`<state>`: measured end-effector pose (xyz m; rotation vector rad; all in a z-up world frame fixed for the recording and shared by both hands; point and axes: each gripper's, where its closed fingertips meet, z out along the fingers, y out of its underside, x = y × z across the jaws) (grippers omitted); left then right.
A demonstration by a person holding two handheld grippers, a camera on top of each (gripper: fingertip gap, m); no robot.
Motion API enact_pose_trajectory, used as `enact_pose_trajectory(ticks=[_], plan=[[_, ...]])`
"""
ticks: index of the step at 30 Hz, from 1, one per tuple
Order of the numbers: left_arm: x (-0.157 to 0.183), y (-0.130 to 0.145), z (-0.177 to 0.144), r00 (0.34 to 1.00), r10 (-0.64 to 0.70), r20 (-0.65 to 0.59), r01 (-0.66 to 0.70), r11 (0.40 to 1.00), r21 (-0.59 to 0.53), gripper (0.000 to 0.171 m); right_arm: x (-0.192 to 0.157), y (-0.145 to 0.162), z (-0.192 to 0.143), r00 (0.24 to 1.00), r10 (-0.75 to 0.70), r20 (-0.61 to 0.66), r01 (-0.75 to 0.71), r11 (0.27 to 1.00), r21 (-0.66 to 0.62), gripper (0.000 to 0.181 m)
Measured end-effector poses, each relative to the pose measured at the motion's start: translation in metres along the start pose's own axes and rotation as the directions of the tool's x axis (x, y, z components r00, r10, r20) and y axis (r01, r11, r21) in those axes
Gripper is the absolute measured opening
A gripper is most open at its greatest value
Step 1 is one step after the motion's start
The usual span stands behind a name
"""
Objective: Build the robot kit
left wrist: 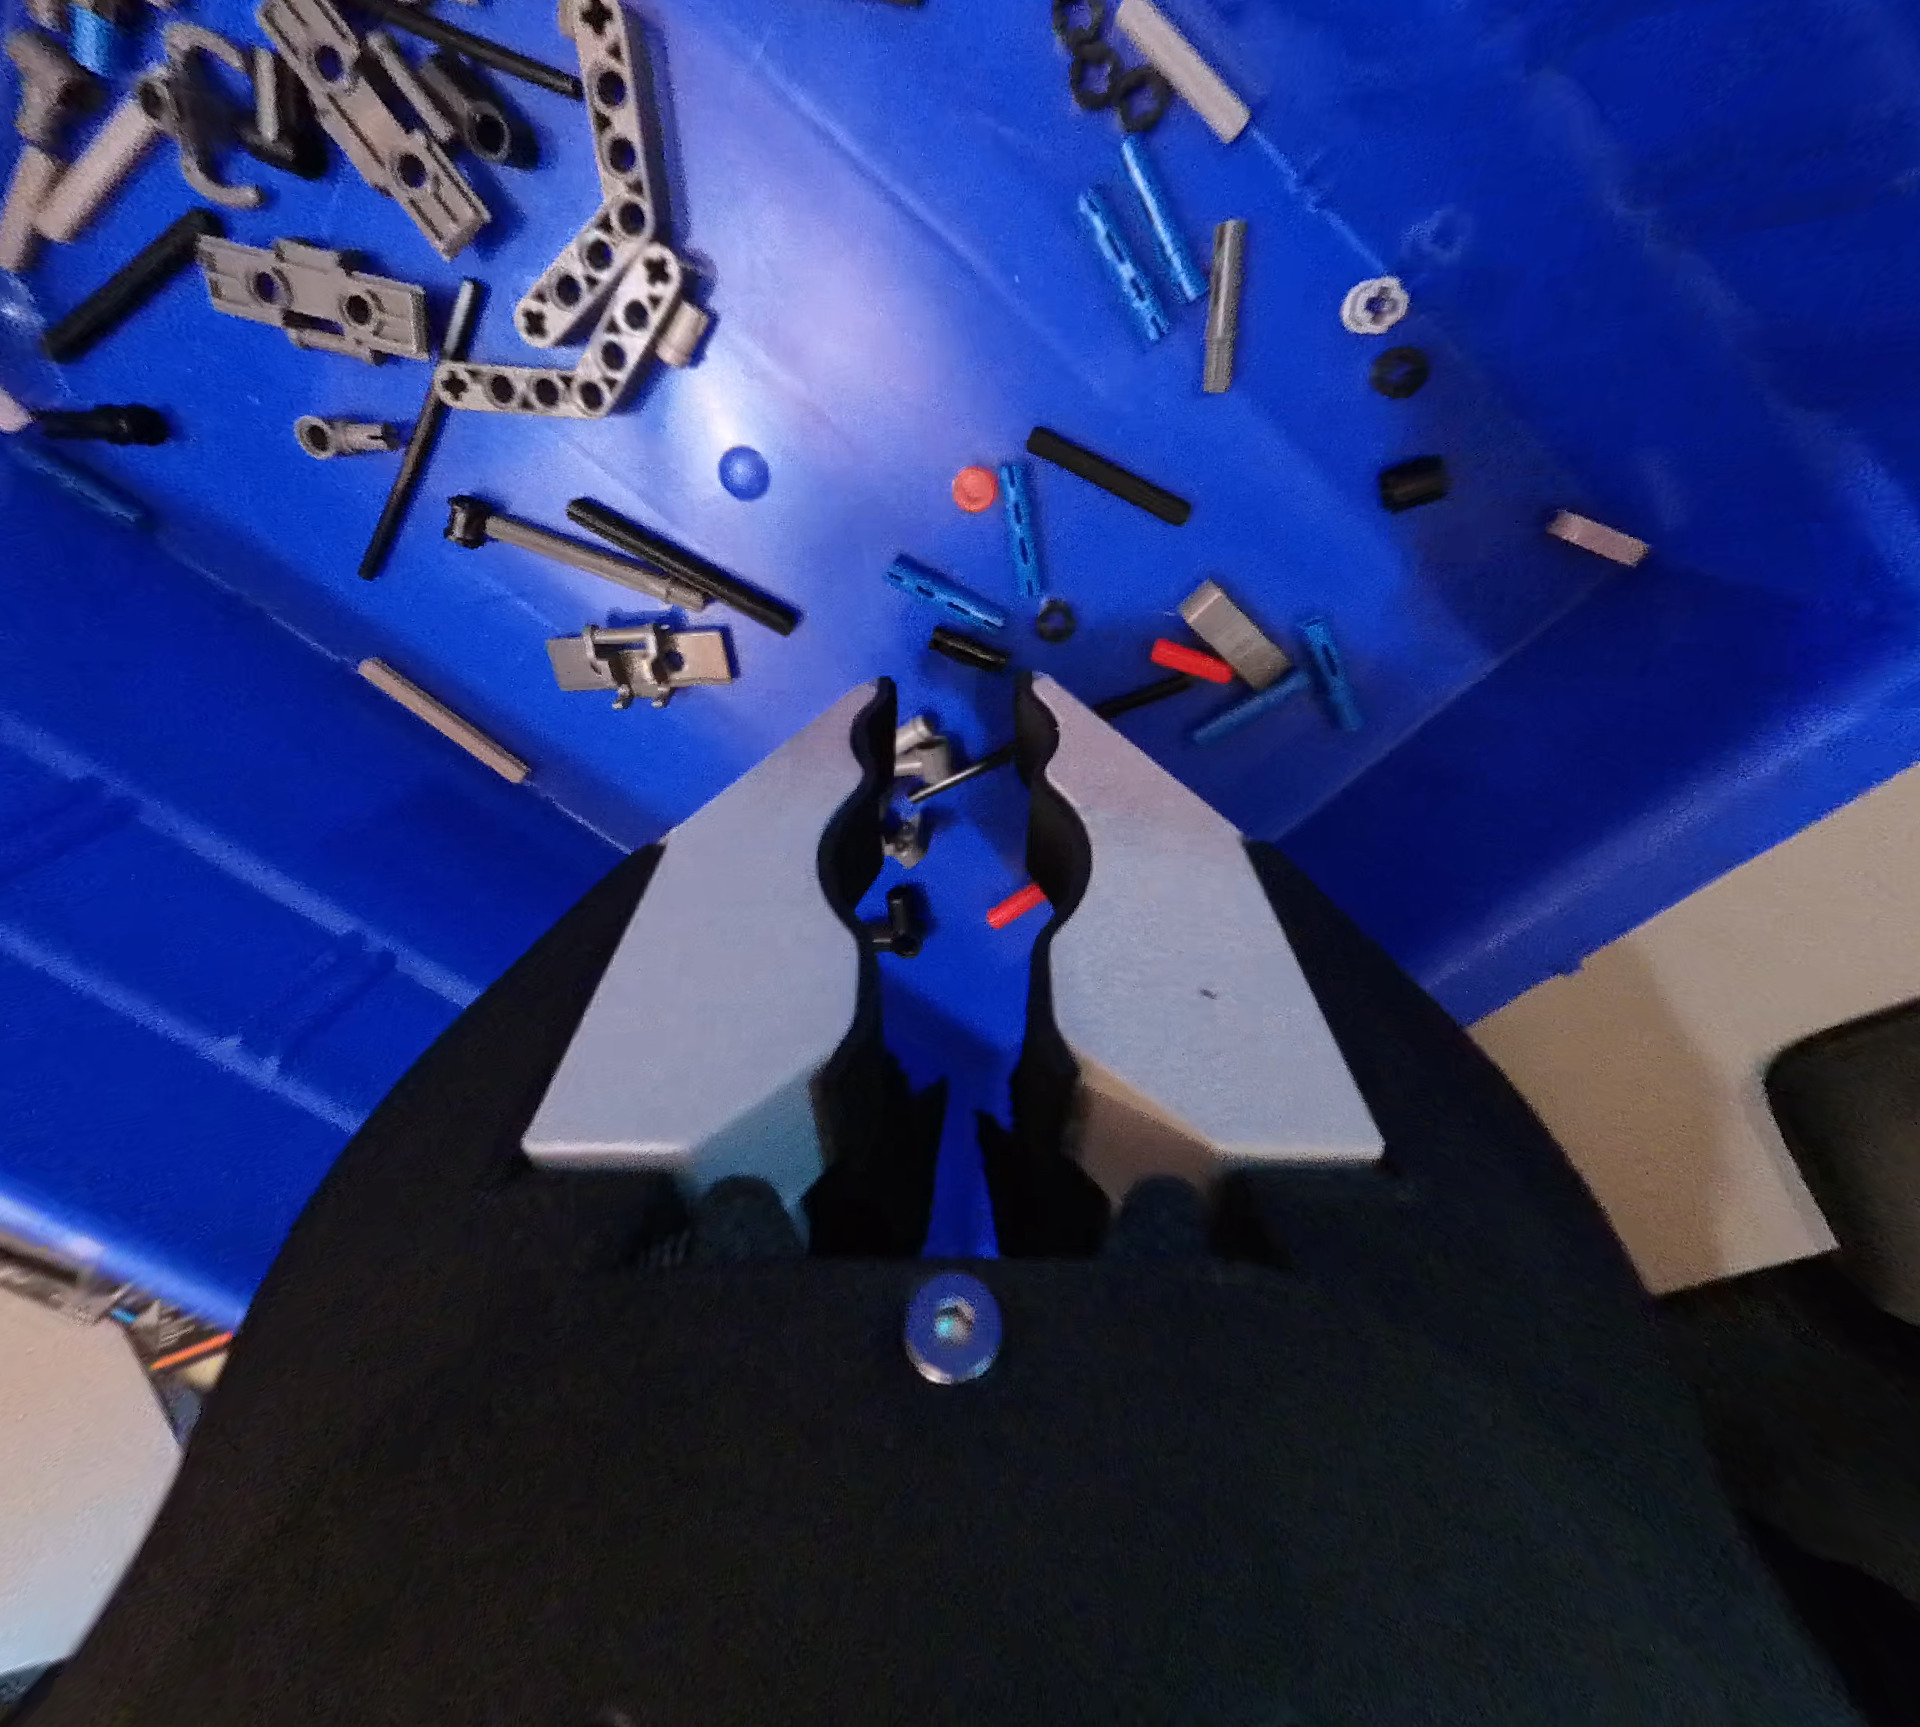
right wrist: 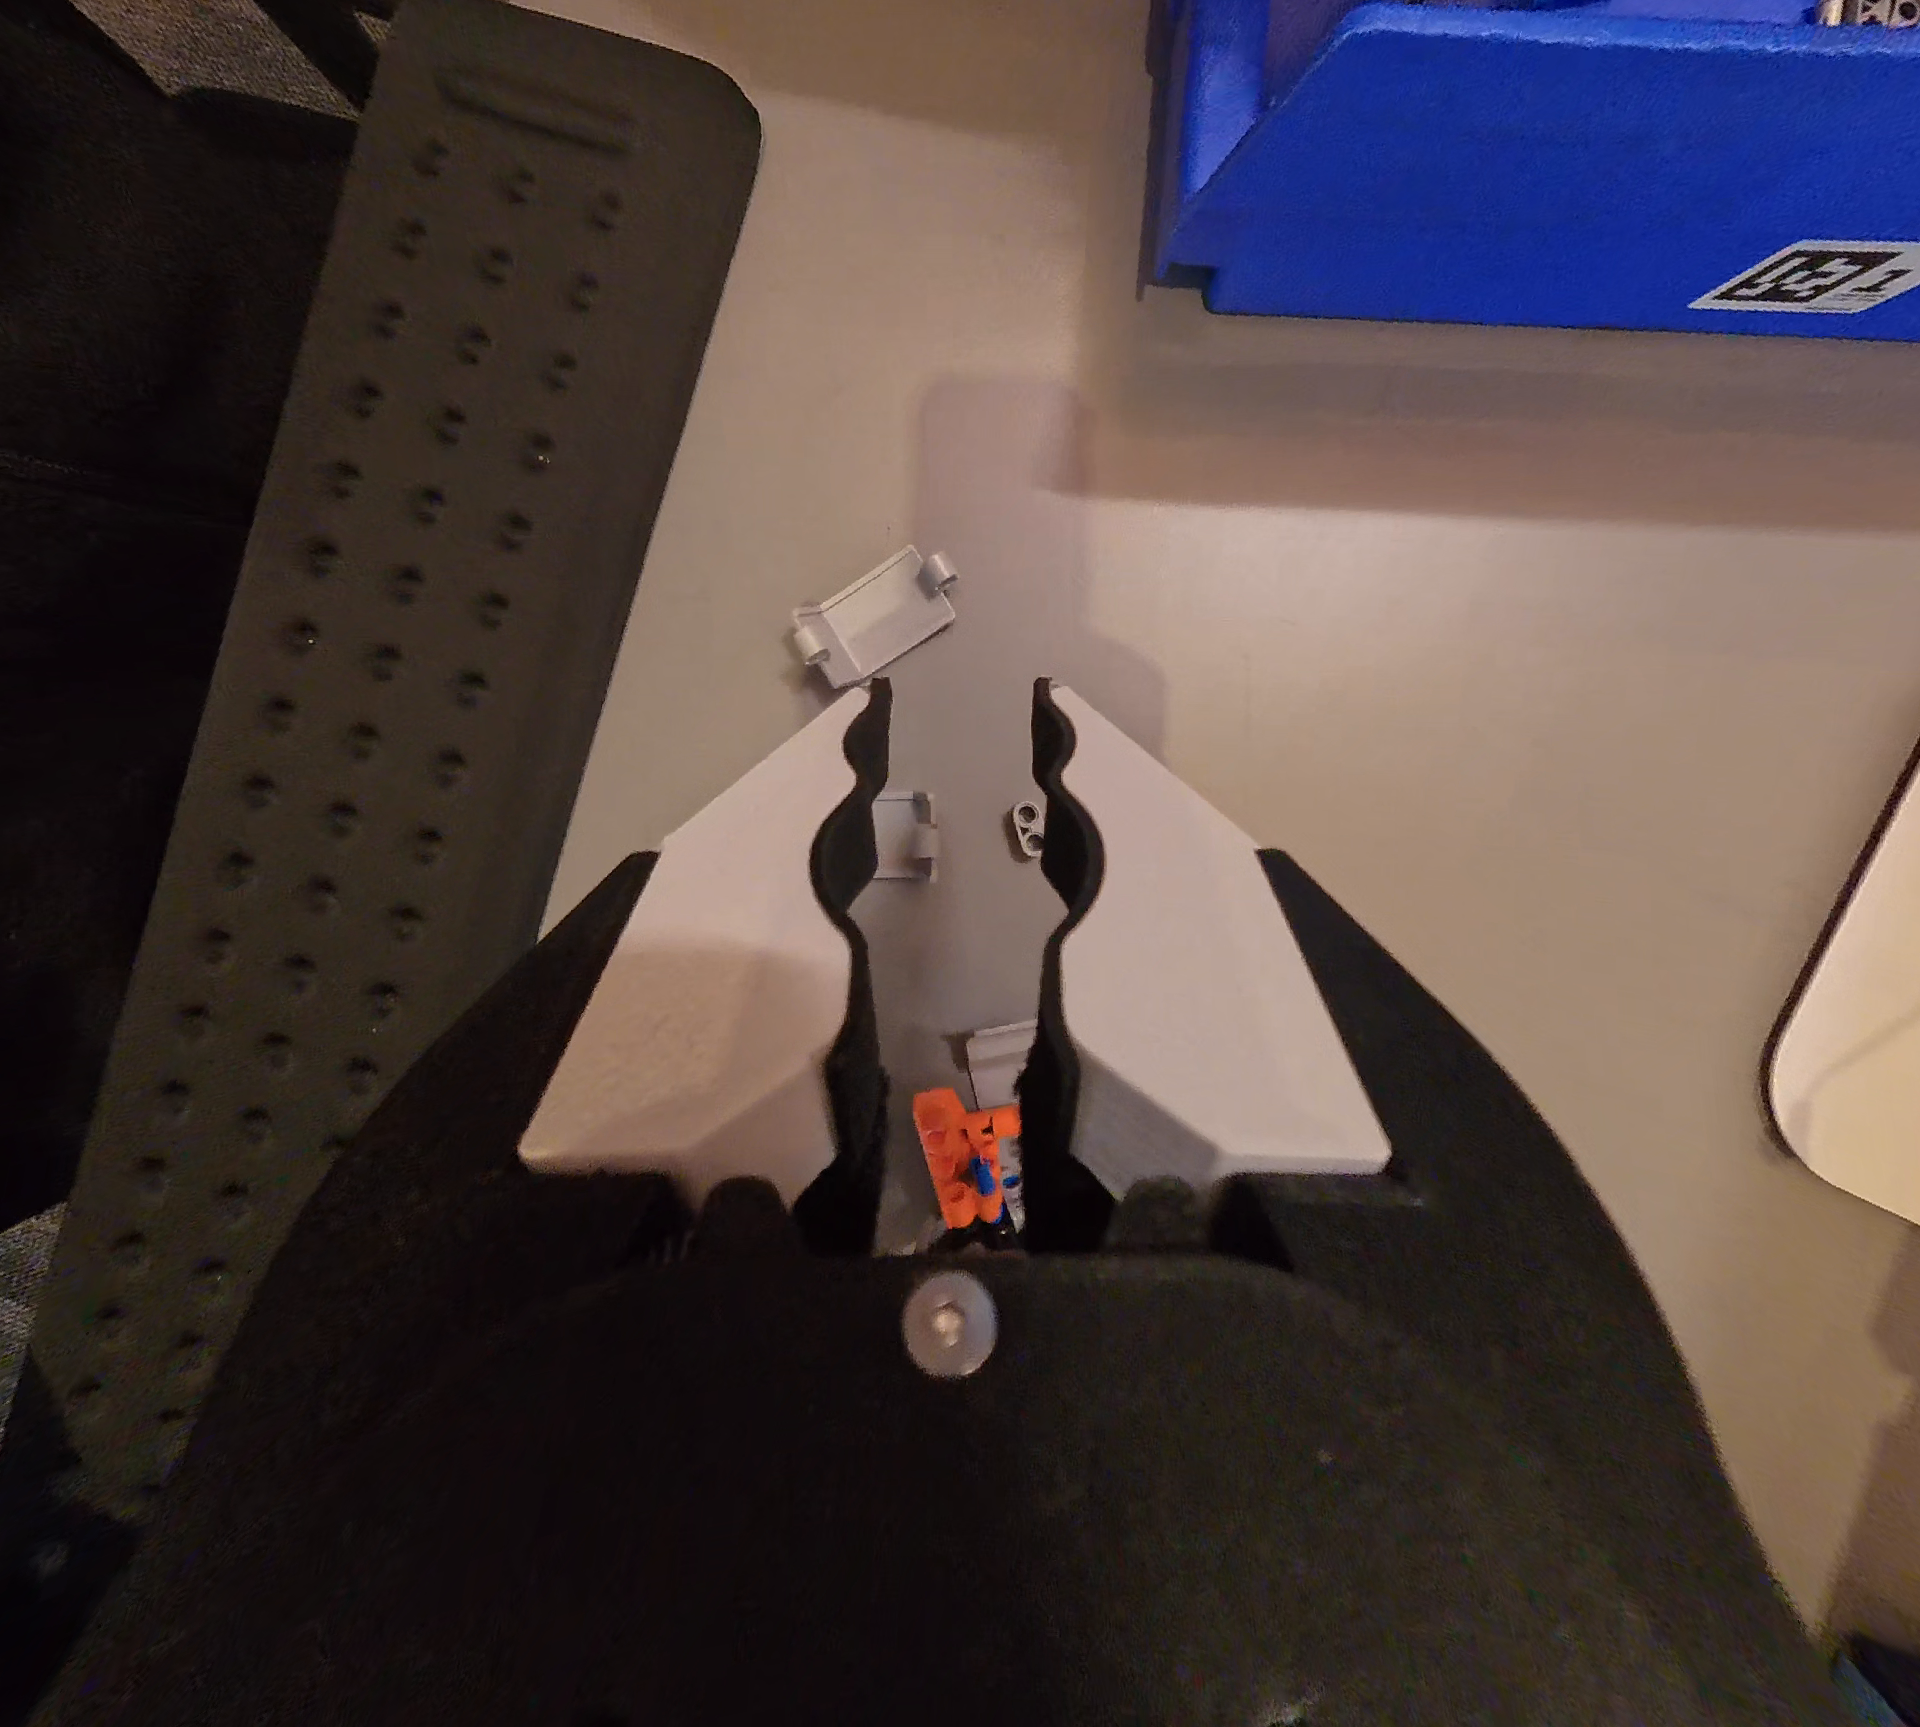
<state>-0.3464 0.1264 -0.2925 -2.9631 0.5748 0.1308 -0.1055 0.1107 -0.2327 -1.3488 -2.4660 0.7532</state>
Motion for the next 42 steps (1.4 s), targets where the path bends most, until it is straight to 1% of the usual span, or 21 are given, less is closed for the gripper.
enact_pose_trajectory(ticks=[2, 4, 6, 8, 10, 16, 17, 19, 22, 24, 25, 27, 28, 29, 30, 33, 34, 37, 39, 40, 42], plan=[[0.003, 0.001, 0.006, 0.999, -0.011, -0.037, 0.01, 1.0, -0.017, 0.02, 0.0, -0.001, -0.001, 1.0, -0.002, -0.001, 0.002, 1.0, 0.005, 0.025], [0.0, 0.002, 0.01, 0.999, -0.022, -0.039, 0.021, 0.999, -0.026, 0.017, 0.0, -0.002, -0.003, 1.0, -0.001, -0.004, 0.001, 1.0, 0.011, 0.024], [0.002, -0.004, 0.011, 0.997, -0.032, -0.067, 0.032, 0.999, 0.005, 0.014, 0.0, -0.002, -0.004, 1.0, -0.002, -0.005, 0.002, 1.0, 0.014, 0.024], [0.002, -0.005, 0.011, 0.997, -0.026, -0.078, 0.027, 1.0, 0.009, 0.005, 0.0, -0.002, -0.004, 1.0, -0.002, -0.006, 0.002, 1.0, 0.016, 0.024], [0.001, -0.008, 0.012, 0.995, -0.03, -0.094, 0.033, 0.999, 0.031, 0.003, 0.0, -0.002, -0.004, 1.0, -0.003, -0.007, 0.003, 1.0, 0.015, 0.024], [-0.001, -0.009, 0.011, 0.998, 0.028, -0.051, -0.026, 0.999, 0.044, 0.003, 0.0, -0.003, -0.007, 1.0, -0.005, -0.016, 0.006, 1.0, 0.022, 0.024], [-0.002, -0.009, 0.009, 0.999, 0.035, -0.035, -0.034, 0.998, 0.048, 0.003, 0.0, -0.003, -0.008, 1.0, -0.006, -0.02, 0.006, 1.0, 0.022, 0.024], [-0.005, -0.013, -0.003, 0.999, 0.034, -0.007, -0.034, 0.995, 0.098, 0.003, 0.002, -0.003, -0.011, 0.999, -0.005, -0.032, 0.006, 1.0, 0.029, 0.023], [-0.005, -0.024, -0.038, 0.999, 0.028, 0.035, -0.036, 0.972, 0.233, 0.003, 0.01, -0.007, -0.024, 0.997, 0.0, -0.084, 0.005, 0.998, 0.059, 0.023], [0.003, -0.031, -0.071, 0.998, 0.03, 0.053, -0.047, 0.935, 0.351, 0.003, 0.015, -0.015, -0.042, 0.991, 0.008, -0.13, 0.006, 0.994, 0.11, 0.022], [0.013, -0.035, -0.09, 0.998, 0.047, 0.052, -0.064, 0.904, 0.423, 0.003, 0.018, -0.019, -0.054, 0.986, 0.012, -0.166, 0.012, 0.99, 0.138, 0.022], [0.037, -0.044, -0.128, 0.995, 0.087, 0.054, -0.103, 0.823, 0.559, 0.003, 0.018, -0.028, -0.078, 0.975, 0.017, -0.223, 0.029, 0.979, 0.199, 0.022], [0.052, -0.048, -0.144, 0.988, 0.131, 0.081, -0.153, 0.776, 0.611, 0.003, 0.017, -0.033, -0.09, 0.97, 0.024, -0.243, 0.034, 0.972, 0.233, 0.021], [0.073, -0.052, -0.158, 0.973, 0.197, 0.117, -0.224, 0.722, 0.655, 0.003, 0.015, -0.037, -0.1, 0.964, 0.035, -0.264, 0.038, 0.963, 0.266, 0.021], [0.09, -0.056, -0.167, 0.966, 0.22, 0.135, -0.252, 0.687, 0.682, 0.003, 0.012, -0.04, -0.107, 0.96, 0.045, -0.276, 0.041, 0.954, 0.296, 0.021], [0.131, -0.068, -0.171, 0.916, 0.266, 0.301, -0.402, 0.621, 0.673, 0.003, 0.002, -0.041, -0.111, 0.952, 0.085, -0.295, 0.033, 0.927, 0.374, 0.021], [0.143, -0.073, -0.17, 0.905, 0.264, 0.334, -0.425, 0.606, 0.672, 0.003, -0.003, -0.04, -0.11, 0.951, 0.102, -0.291, 0.025, 0.915, 0.402, 0.02], [0.185, -0.089, -0.16, 0.861, 0.309, 0.404, -0.508, 0.539, 0.672, 0.003, -0.015, -0.036, -0.108, 0.951, 0.165, -0.26, -0.013, 0.866, 0.501, 0.02], [0.2, -0.099, -0.152, 0.819, 0.314, 0.481, -0.572, 0.51, 0.642, 0.003, -0.02, -0.031, -0.112, 0.942, 0.211, -0.259, -0.031, 0.826, 0.563, 0.018], [0.208, -0.105, -0.151, 0.8, 0.303, 0.518, -0.597, 0.485, 0.639, 0.003, -0.02, -0.027, -0.114, 0.936, 0.237, -0.261, -0.039, 0.806, 0.591, 0.017], [0.228, -0.115, -0.148, 0.785, 0.321, 0.53, -0.619, 0.433, 0.655, 0.003, -0.022, -0.02, -0.12, 0.926, 0.289, -0.245, -0.064, 0.756, 0.651, 0.015]])
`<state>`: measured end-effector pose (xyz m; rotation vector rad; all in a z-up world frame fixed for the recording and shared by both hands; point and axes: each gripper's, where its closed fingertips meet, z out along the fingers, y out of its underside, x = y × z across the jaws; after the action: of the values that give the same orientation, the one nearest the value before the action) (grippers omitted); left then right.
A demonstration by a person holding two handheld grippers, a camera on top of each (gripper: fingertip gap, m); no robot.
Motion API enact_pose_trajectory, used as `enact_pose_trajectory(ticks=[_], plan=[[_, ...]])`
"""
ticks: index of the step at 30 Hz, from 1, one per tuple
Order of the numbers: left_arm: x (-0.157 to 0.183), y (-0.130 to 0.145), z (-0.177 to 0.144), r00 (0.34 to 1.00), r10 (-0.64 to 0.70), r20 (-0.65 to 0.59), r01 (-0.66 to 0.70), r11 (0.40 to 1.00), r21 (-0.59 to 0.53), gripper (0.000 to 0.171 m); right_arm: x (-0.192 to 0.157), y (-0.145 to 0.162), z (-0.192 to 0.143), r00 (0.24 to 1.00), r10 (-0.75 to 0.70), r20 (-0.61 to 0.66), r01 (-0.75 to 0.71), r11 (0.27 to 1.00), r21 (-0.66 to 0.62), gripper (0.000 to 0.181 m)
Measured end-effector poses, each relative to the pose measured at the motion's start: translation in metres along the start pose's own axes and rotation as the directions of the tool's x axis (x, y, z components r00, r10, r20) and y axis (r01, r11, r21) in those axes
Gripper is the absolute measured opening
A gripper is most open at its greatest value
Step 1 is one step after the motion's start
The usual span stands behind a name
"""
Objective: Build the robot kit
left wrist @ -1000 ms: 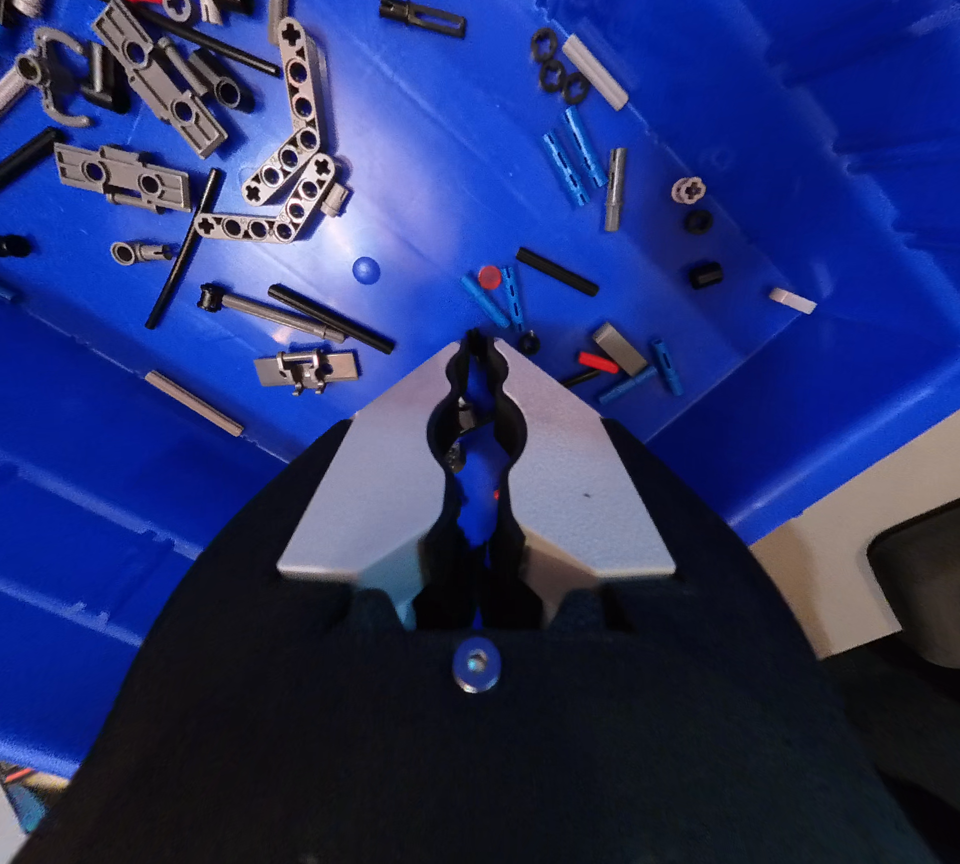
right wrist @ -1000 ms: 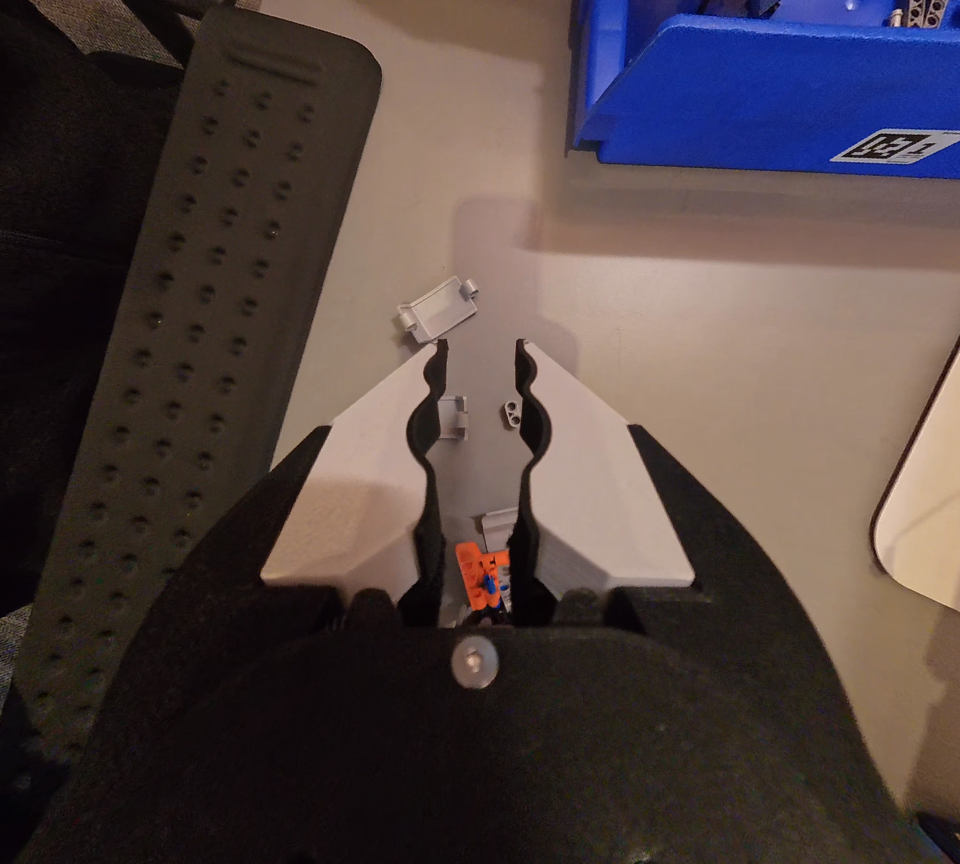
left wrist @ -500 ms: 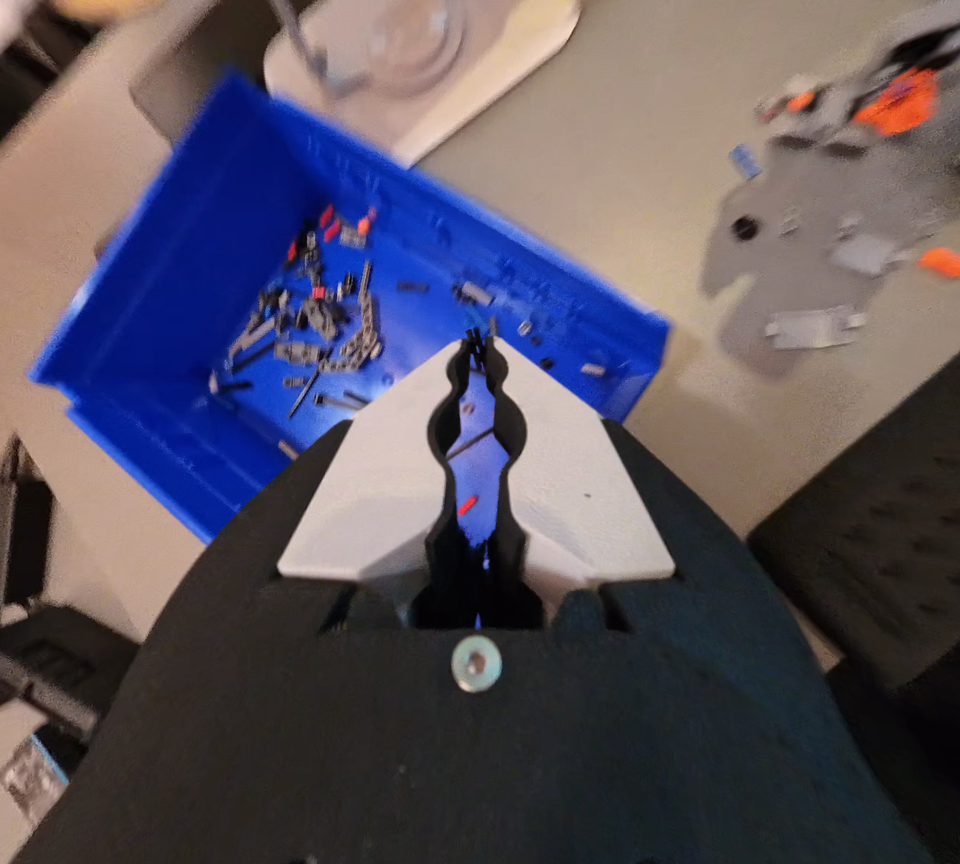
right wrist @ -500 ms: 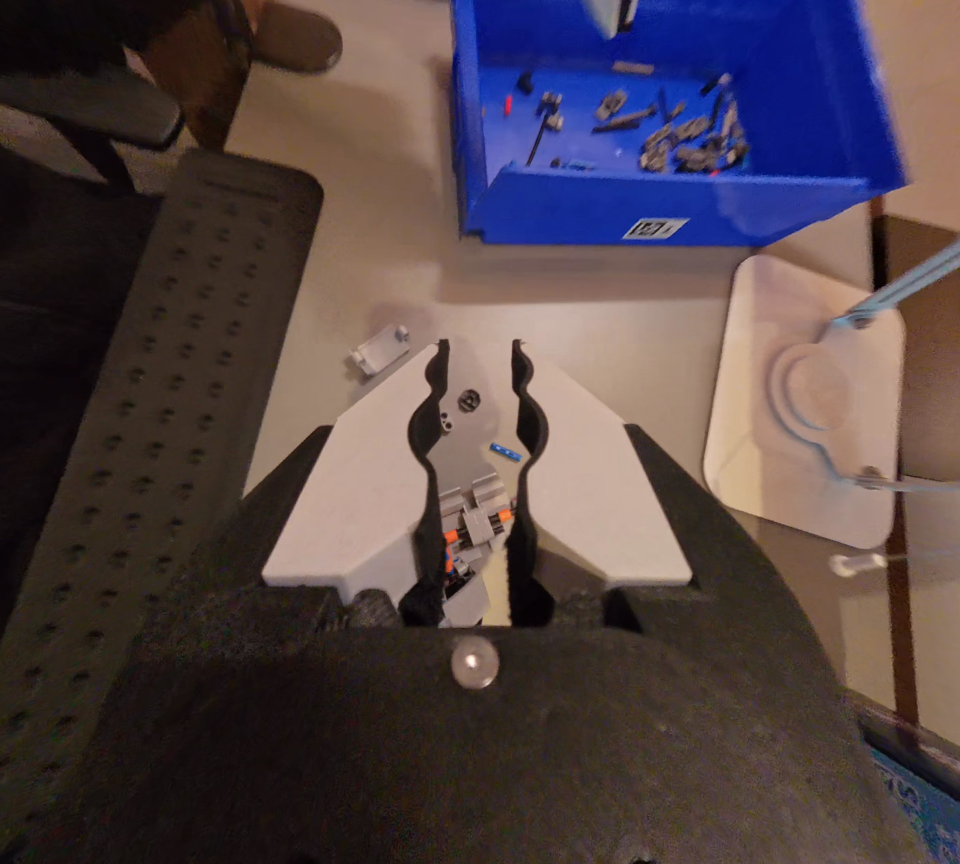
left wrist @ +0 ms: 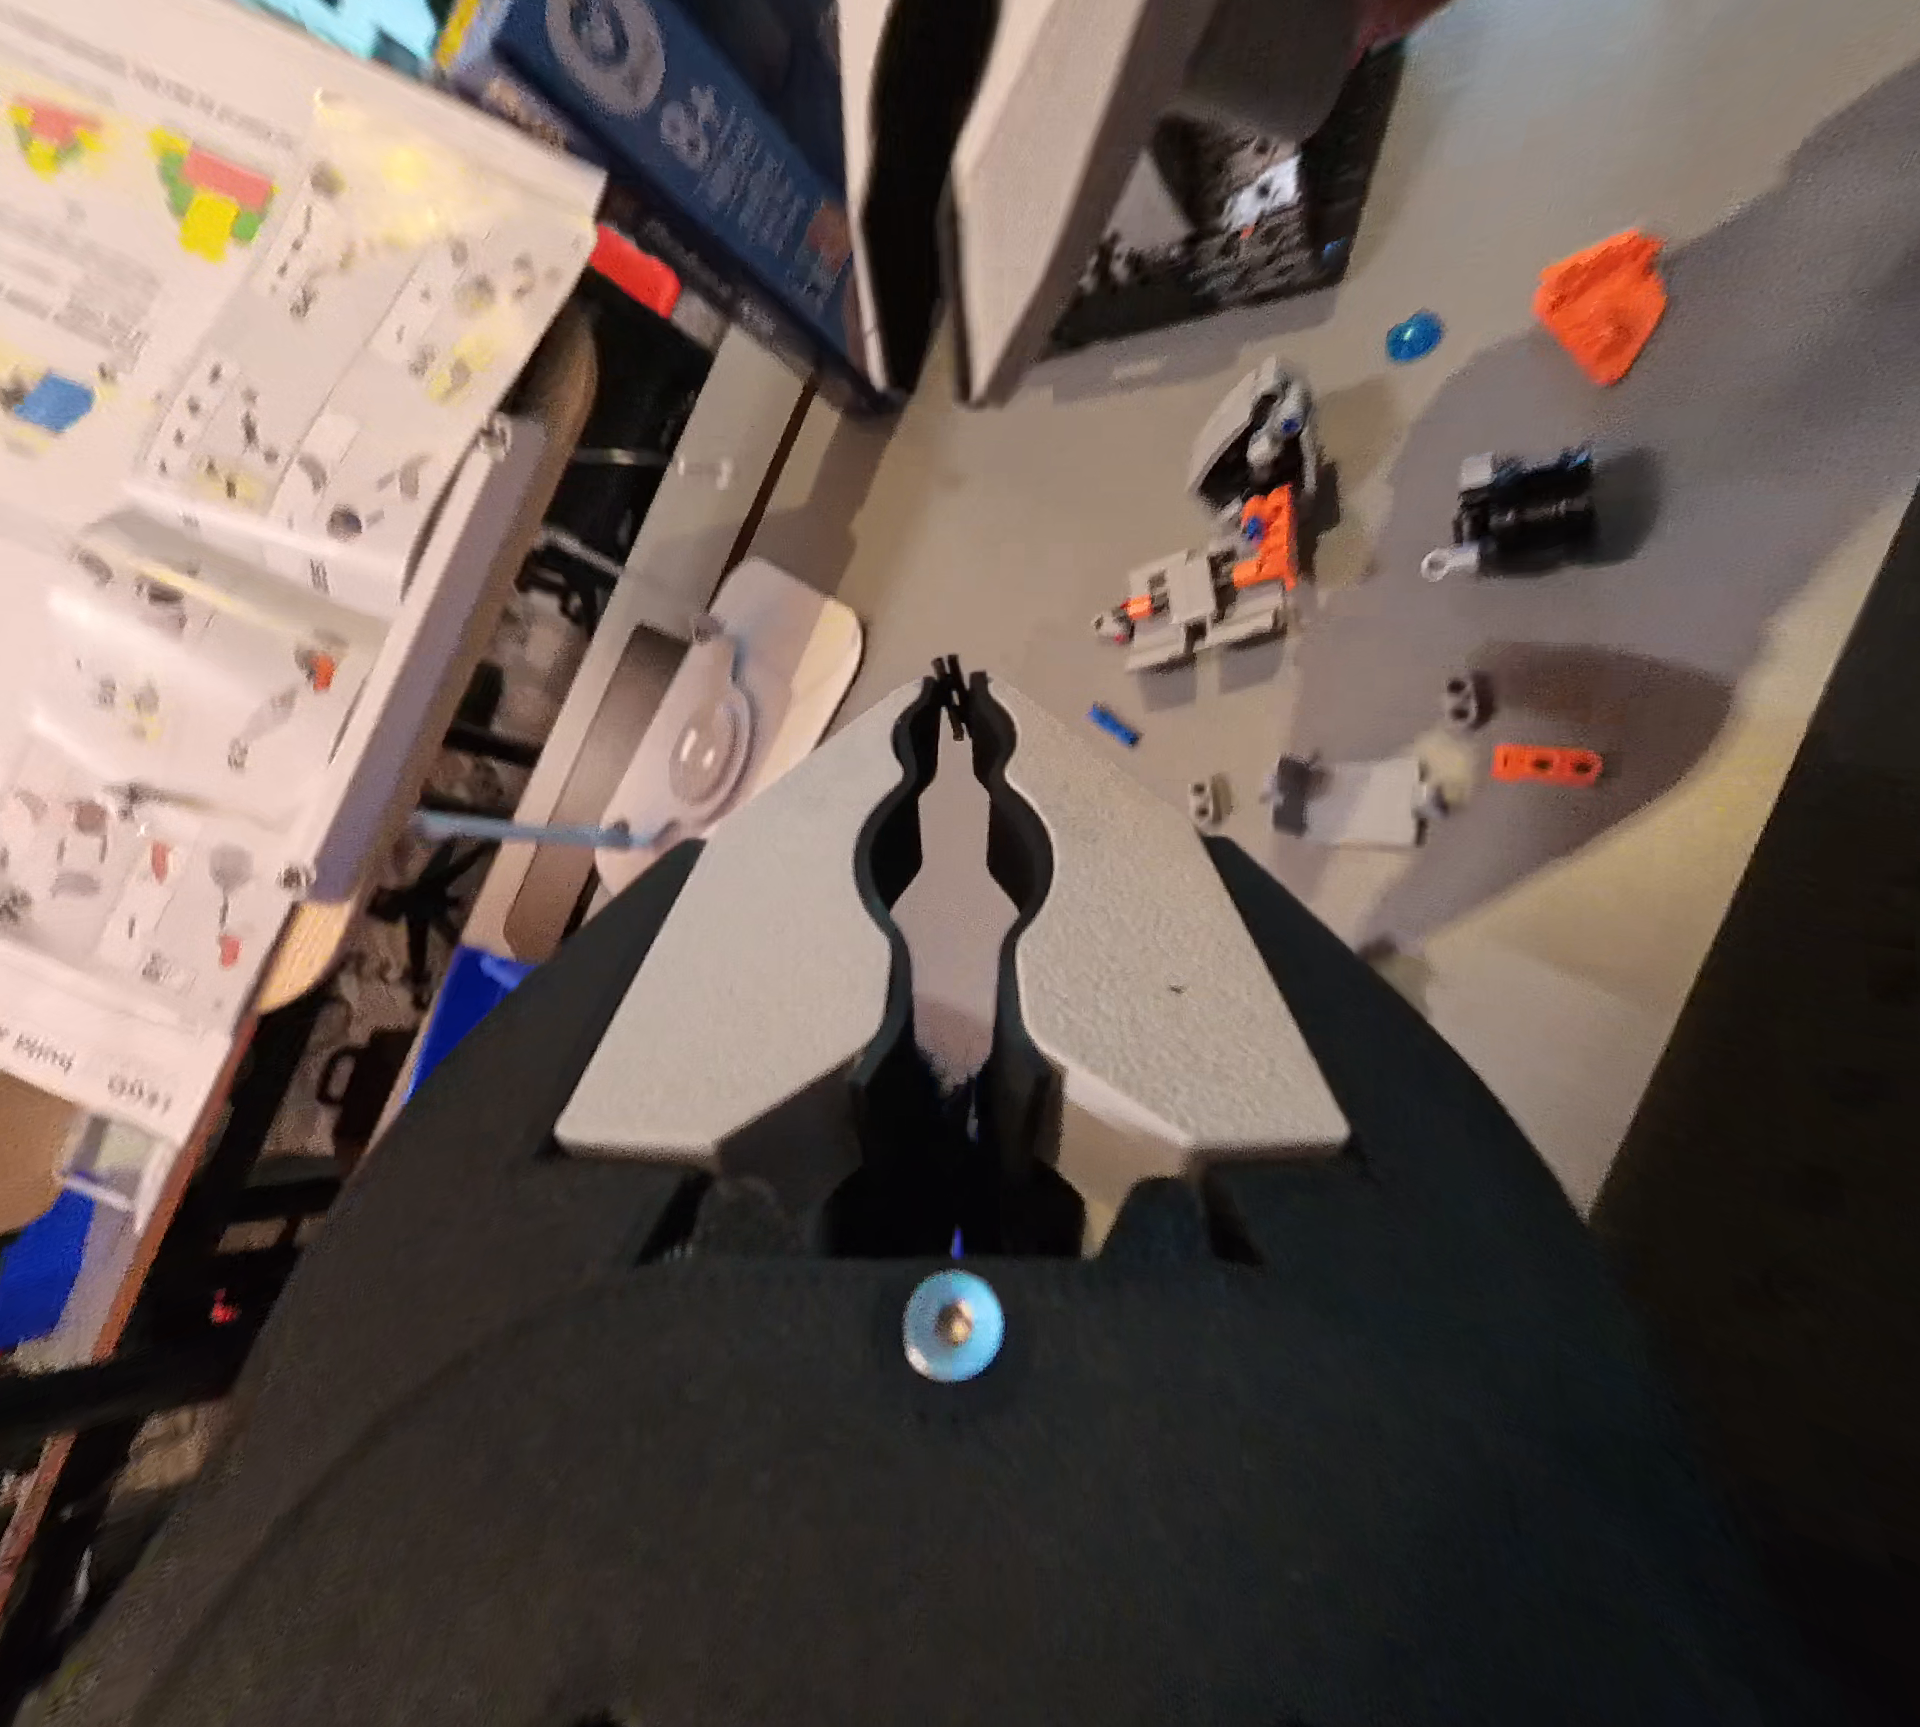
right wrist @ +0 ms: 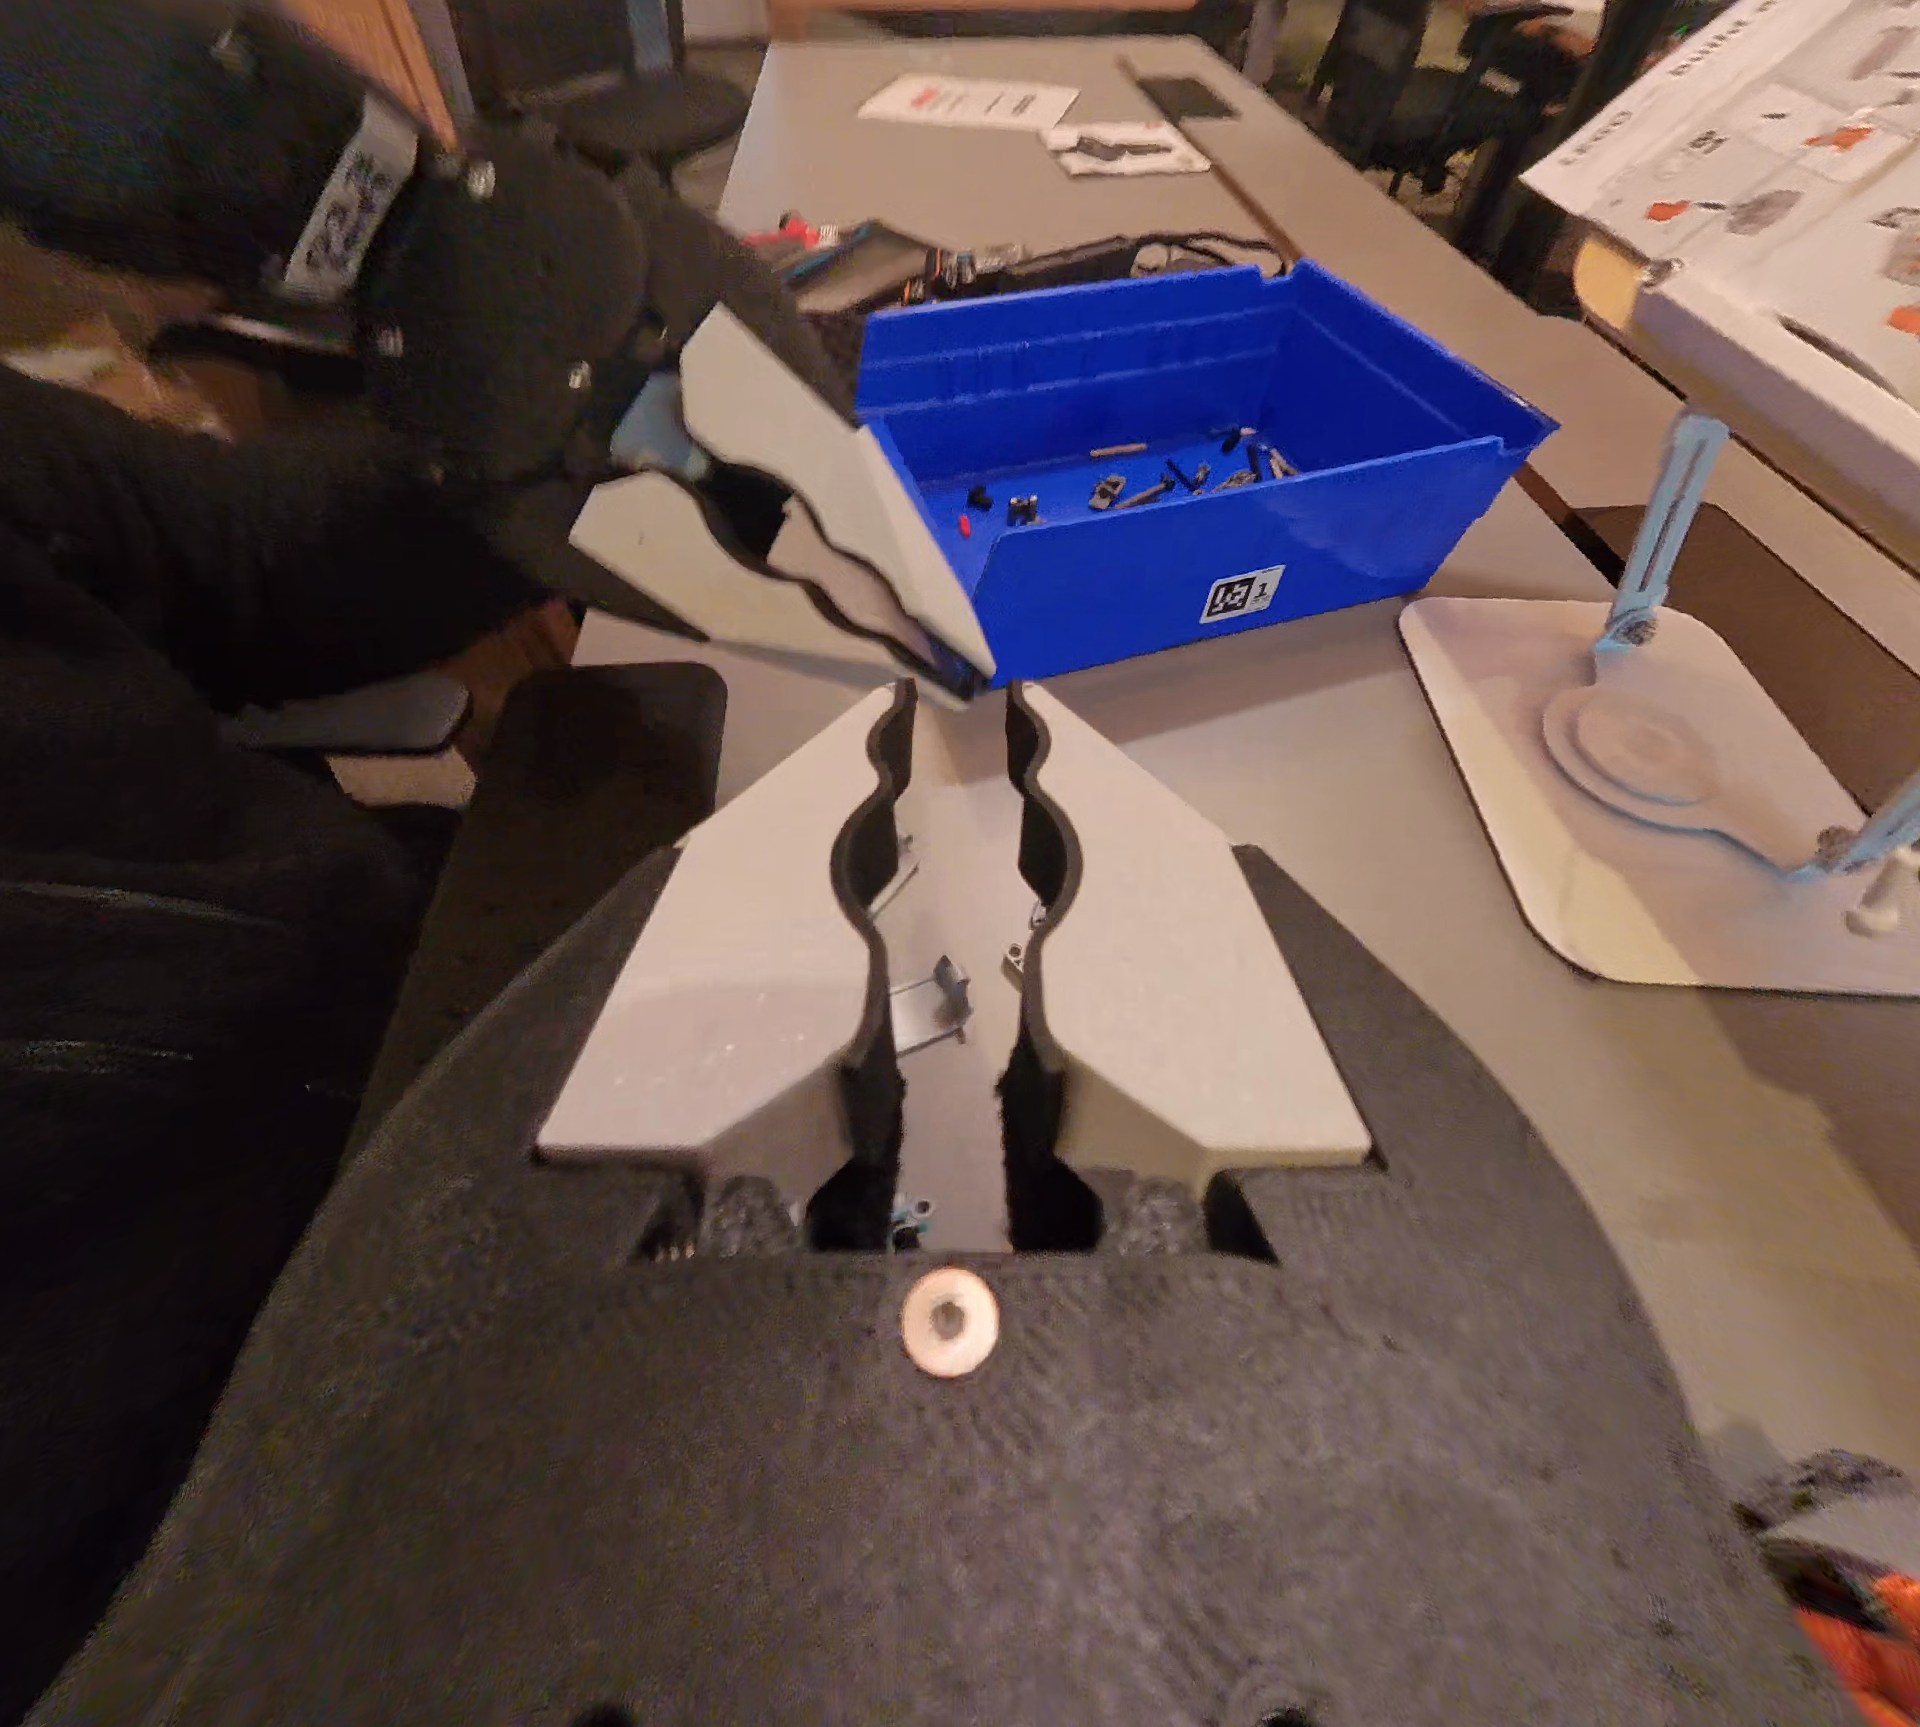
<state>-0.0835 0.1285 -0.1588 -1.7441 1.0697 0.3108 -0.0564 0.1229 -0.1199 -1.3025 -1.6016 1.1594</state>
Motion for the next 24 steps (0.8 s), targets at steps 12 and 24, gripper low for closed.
enact_pose_trajectory(ticks=[12, 24], plan=[[0.002, -0.038, 0.024, 0.972, 0.121, 0.2, -0.153, 0.976, 0.153, 0.002, 0.022, 0.021, -0.011, 0.989, 0.143, -0.027, -0.141, 0.986, 0.085, 0.018], [-0.018, -0.035, 0.014, 0.952, 0.107, 0.286, -0.159, 0.973, 0.165, 0.002, 0.038, 0.001, -0.037, 0.987, 0.127, -0.103, -0.108, 0.978, 0.177, 0.016]])
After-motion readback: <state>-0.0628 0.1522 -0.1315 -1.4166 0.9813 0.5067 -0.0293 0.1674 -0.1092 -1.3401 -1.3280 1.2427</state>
